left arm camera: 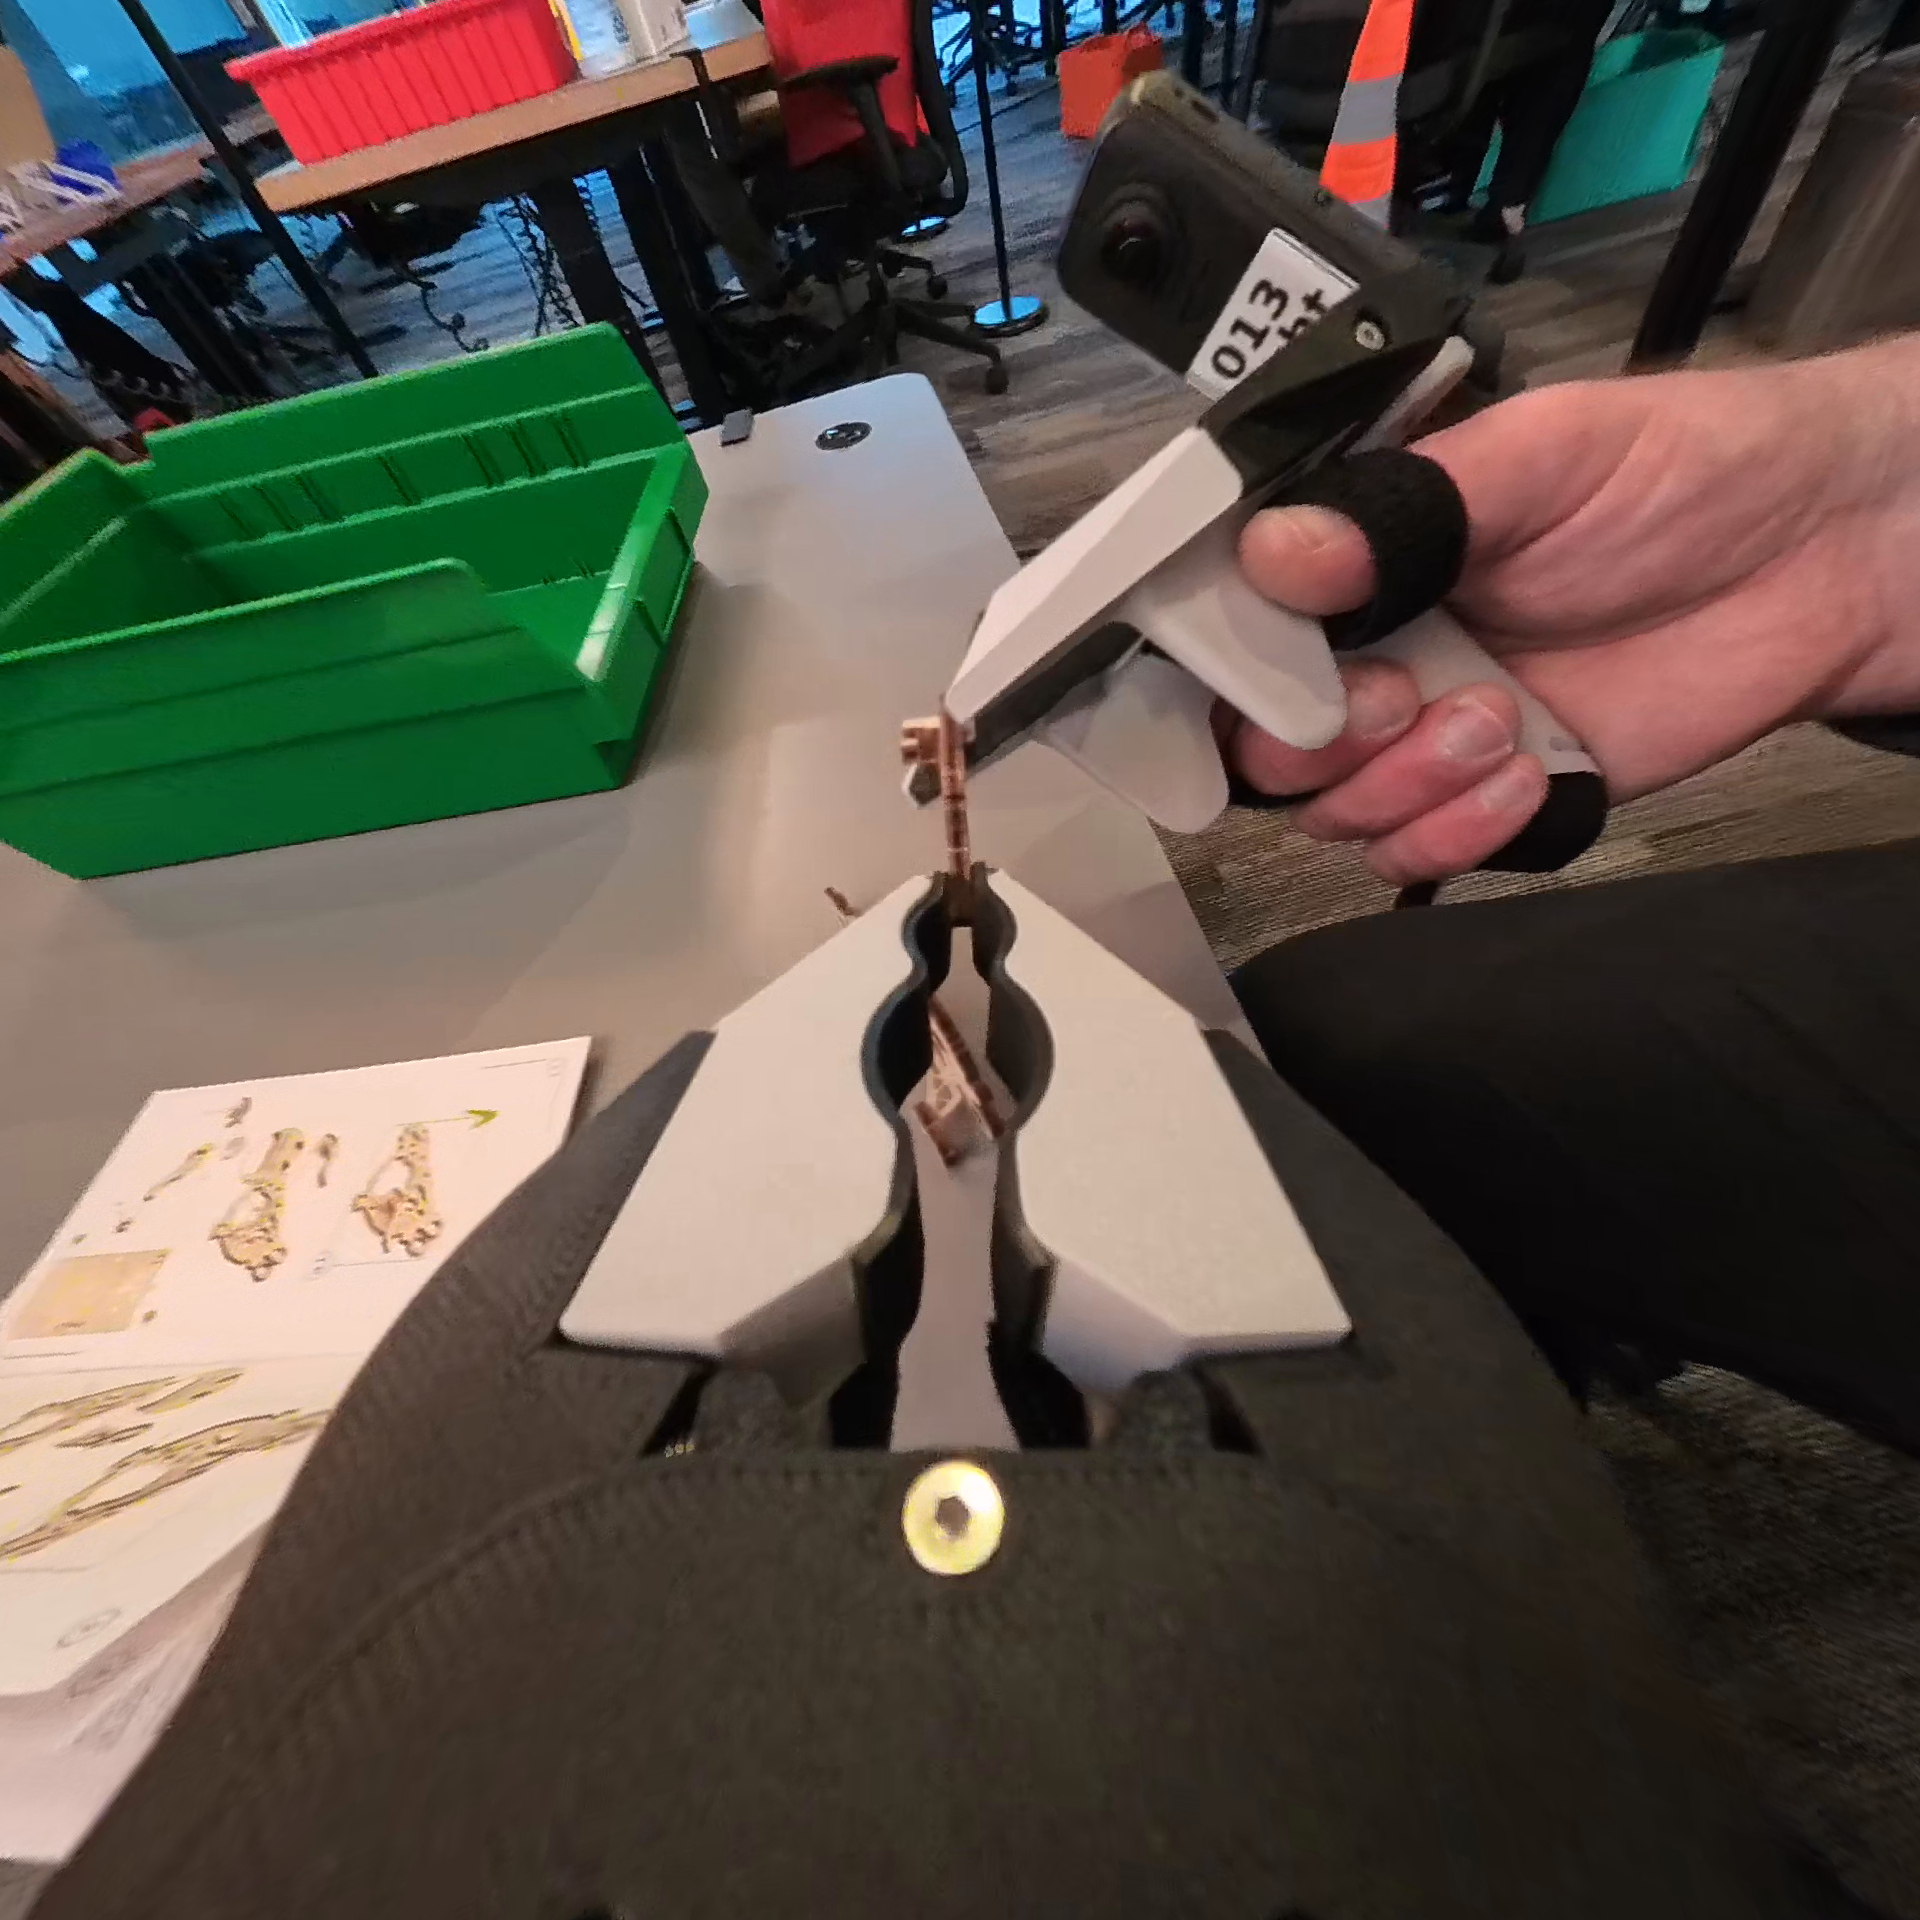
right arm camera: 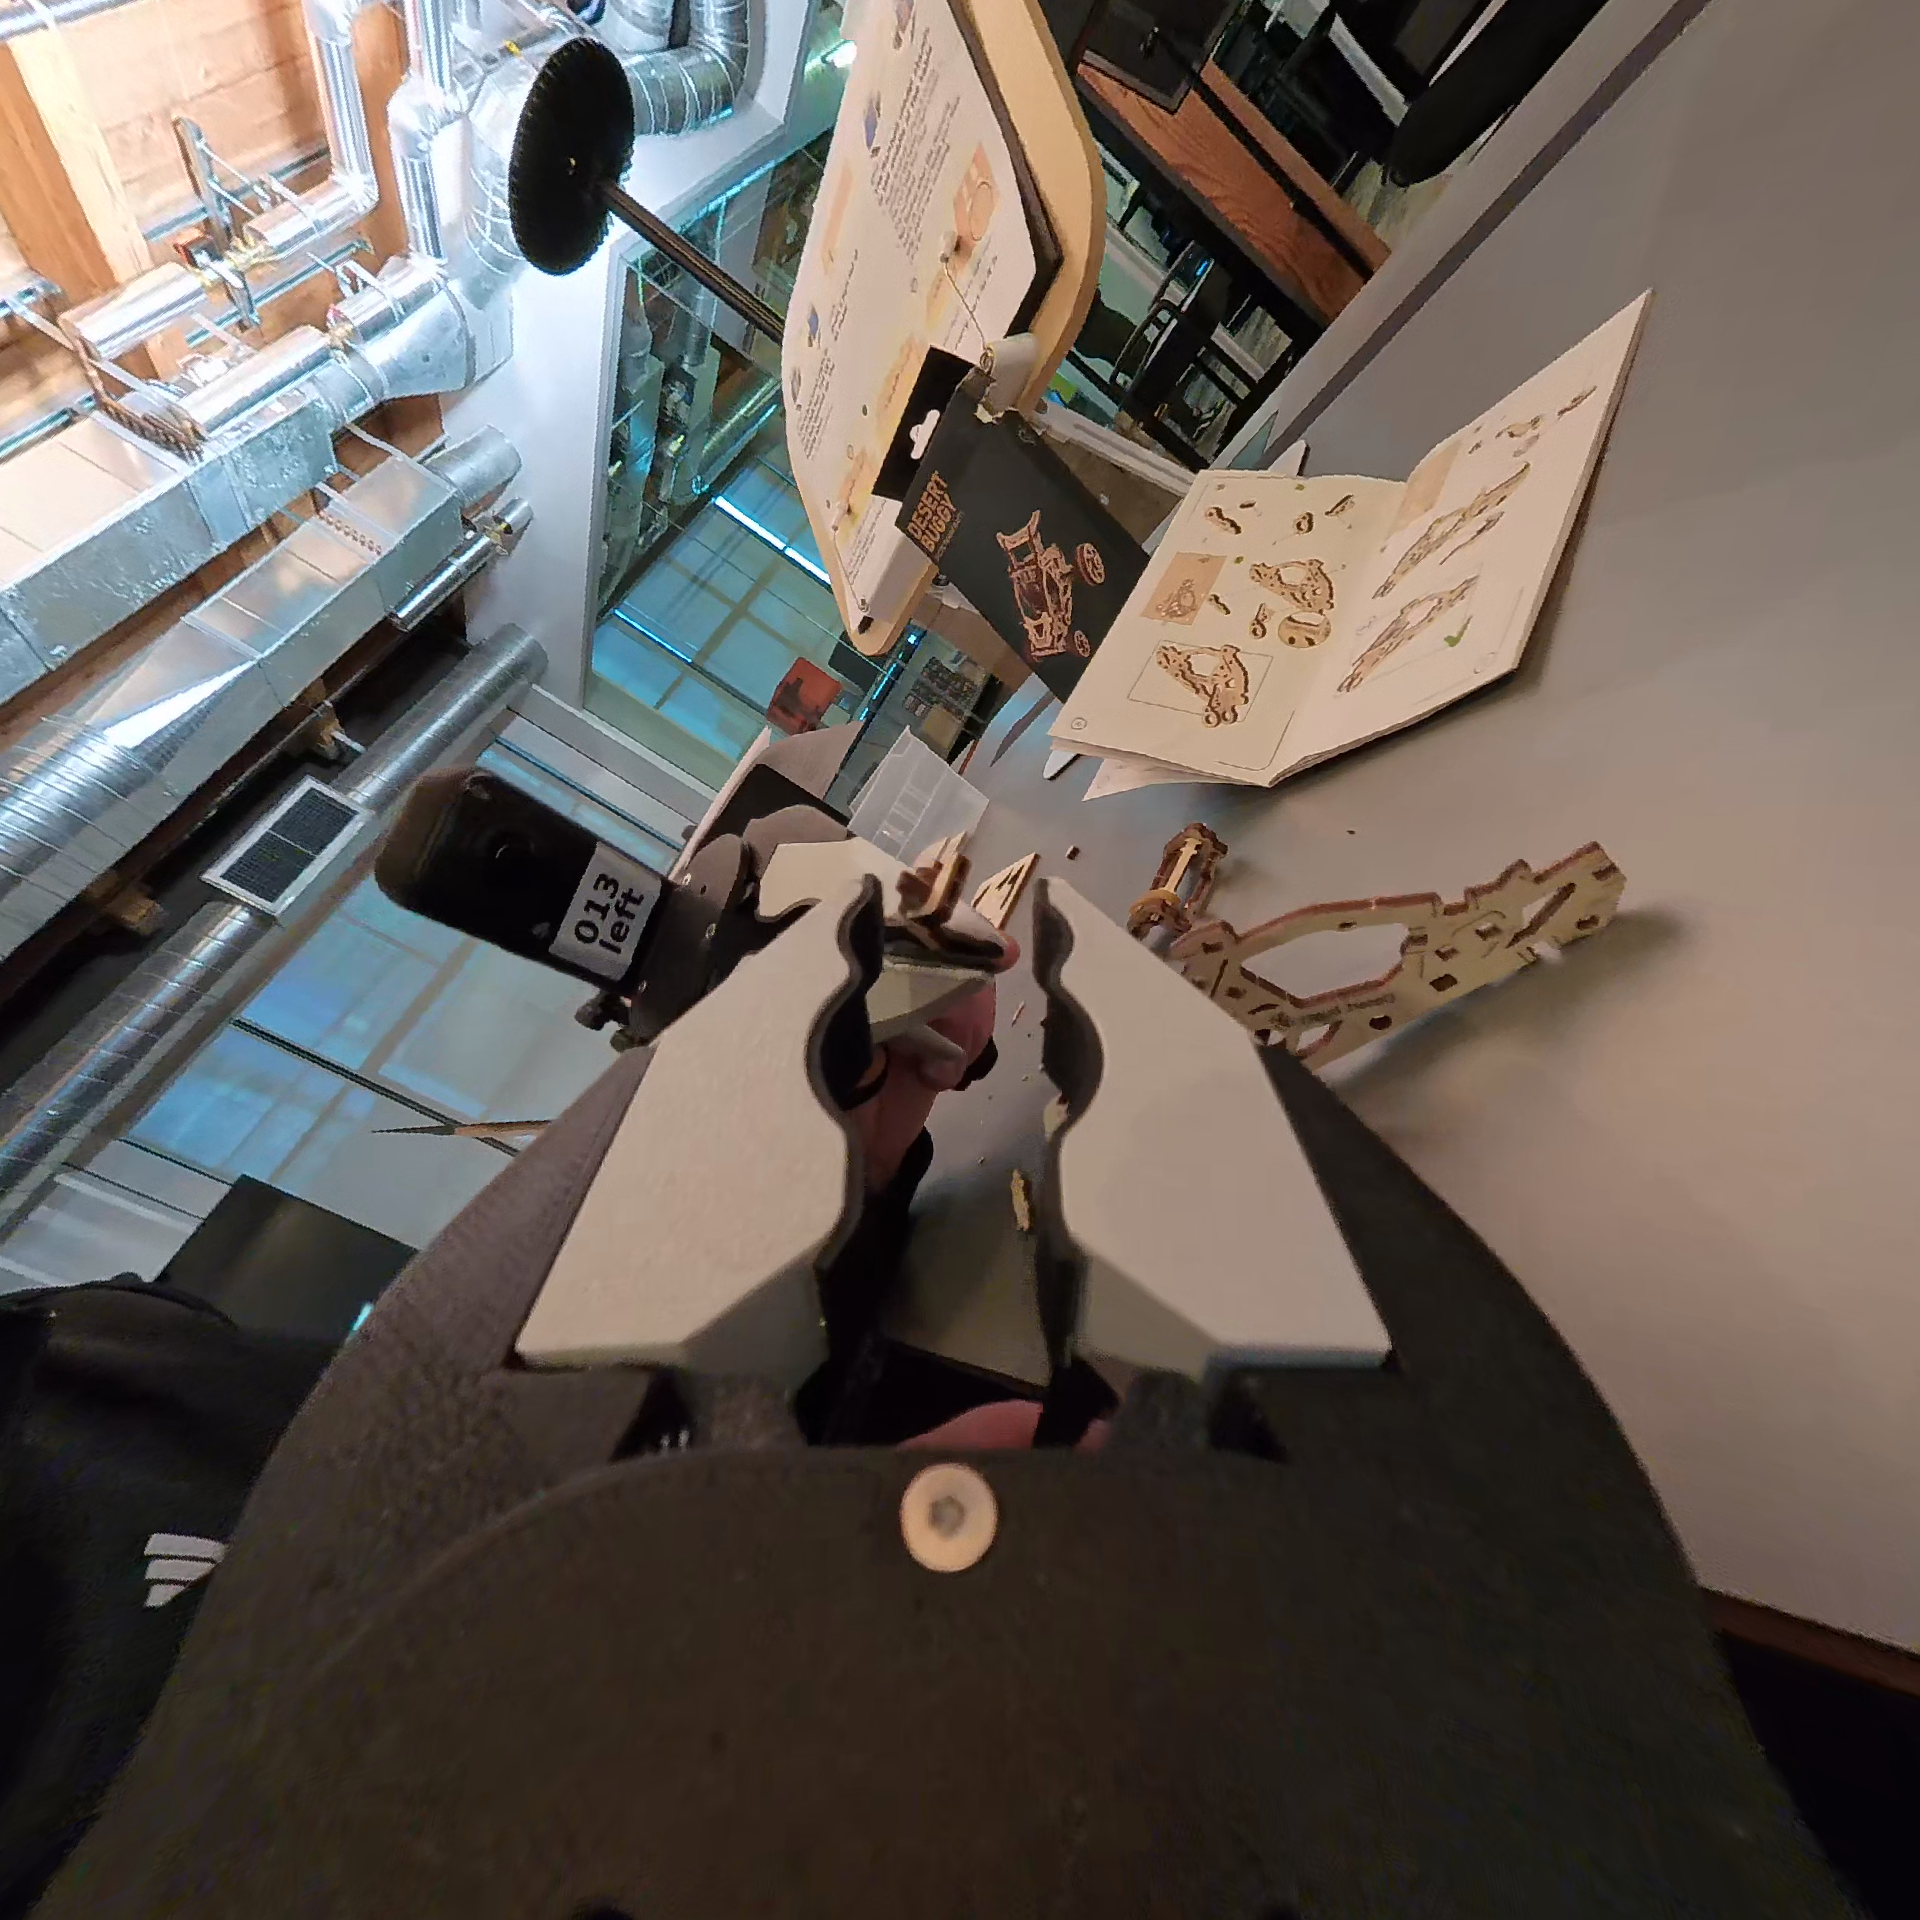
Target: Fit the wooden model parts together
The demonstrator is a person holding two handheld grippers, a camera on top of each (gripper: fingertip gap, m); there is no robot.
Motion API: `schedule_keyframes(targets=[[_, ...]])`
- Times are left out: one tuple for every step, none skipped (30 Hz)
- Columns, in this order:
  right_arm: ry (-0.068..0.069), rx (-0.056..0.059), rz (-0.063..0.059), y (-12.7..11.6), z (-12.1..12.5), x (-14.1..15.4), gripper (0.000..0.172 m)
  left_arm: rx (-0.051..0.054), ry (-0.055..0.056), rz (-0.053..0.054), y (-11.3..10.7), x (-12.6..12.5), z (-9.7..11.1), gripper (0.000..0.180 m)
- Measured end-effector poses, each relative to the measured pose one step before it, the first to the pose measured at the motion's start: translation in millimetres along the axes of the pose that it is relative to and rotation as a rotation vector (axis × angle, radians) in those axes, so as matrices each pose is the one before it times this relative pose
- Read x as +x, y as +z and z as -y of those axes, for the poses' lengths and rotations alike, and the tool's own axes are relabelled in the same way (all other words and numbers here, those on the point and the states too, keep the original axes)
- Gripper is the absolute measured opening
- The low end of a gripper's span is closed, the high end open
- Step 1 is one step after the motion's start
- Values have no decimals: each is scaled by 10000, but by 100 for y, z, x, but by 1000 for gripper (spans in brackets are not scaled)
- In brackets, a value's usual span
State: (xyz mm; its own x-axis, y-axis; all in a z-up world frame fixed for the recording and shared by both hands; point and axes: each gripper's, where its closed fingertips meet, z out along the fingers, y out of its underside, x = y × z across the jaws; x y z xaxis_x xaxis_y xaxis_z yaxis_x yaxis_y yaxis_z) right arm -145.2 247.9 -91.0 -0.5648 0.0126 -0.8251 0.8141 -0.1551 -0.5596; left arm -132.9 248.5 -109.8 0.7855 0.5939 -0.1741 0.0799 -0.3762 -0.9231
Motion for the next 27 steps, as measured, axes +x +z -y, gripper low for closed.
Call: schedule_keyframes(targets=[[-161,30,-44,-71,55,3,29,6,-169,-99,9,11,-66,1],[-205,52,-68,-105,109,17,31,49,-180,-72,-17,-31,41,1],[-190,67,-35,-118,128,-58,33,39,-216,-151,-12,64,12,1],[-137,47,26,-106,133,-155,34,5,-194,-107,-1,-4,-68,1],[-149,31,-7,-159,159,-96,37,19,-132,-5,-52,-117,-16,1],[-232,79,-73,-235,265,-5,38,35,-144,-52,-57,-65,23,1],[-263,116,-104,-310,338,63,38,35,-155,-91,-67,-13,2,1],[-203,97,-97,-336,336,100,38,48,-132,8,-76,-143,19,1],[-184,6,-153,-295,217,214,39,21,-121,19,-75,-164,-8,1],[-297,-106,-270,-269,45,399,41,5,-122,-51,-29,-64,-40,1],[-447,-203,-390,-242,-111,584,42,3,-145,-2,-24,-138,-48,1],[-499,-245,-442,-213,-217,680,42,-19,-121,79,-32,-242,-84,1],[-429,-229,-394,-168,-251,661,42,-42,-86,17,-29,-169,-119,1],[-294,-227,-322,-103,-317,615,42,16,-120,-105,-55,5,-25,1],[-150,-172,-205,-79,-285,452,41,102,-171,-104,-72,13,106,1],[-70,-71,-78,-74,-166,191,41,43,-194,-112,-52,-5,22,1],[-156,-30,-42,-86,-77,-14,39,-30,-177,-101,-21,-44,-108,1],[-367,-90,-126,-50,-140,-56,37,10,-179,-145,-27,42,-59,1],[-600,-185,-237,-8,-221,-68,36,35,-229,-188,-12,79,-9,1],[-758,-197,-287,48,-159,-148,34,-19,-261,-251,28,148,-102,1],[-888,-113,-316,27,96,-267,31,-2,-266,-212,17,101,-87,1],[-1046,-39,-332,32,323,-367,28,82,-258,-186,-24,76,71,1],[-1102,-67,-316,88,398,-391,27,57,-285,-294,-23,205,26,1],[-1083,-93,-259,161,448,-397,26,-20,-263,-300,-16,219,-87,1],[-1029,-66,-234,172,523,-330,25,-39,-170,-76,-50,-67,-125,1],[-994,-85,-196,191,514,-280,25,-52,-117,-49,-71,-88,-118,1],[-939,-112,-112,234,432,-290,26,-64,-80,-135,-33,79,-111,1]])
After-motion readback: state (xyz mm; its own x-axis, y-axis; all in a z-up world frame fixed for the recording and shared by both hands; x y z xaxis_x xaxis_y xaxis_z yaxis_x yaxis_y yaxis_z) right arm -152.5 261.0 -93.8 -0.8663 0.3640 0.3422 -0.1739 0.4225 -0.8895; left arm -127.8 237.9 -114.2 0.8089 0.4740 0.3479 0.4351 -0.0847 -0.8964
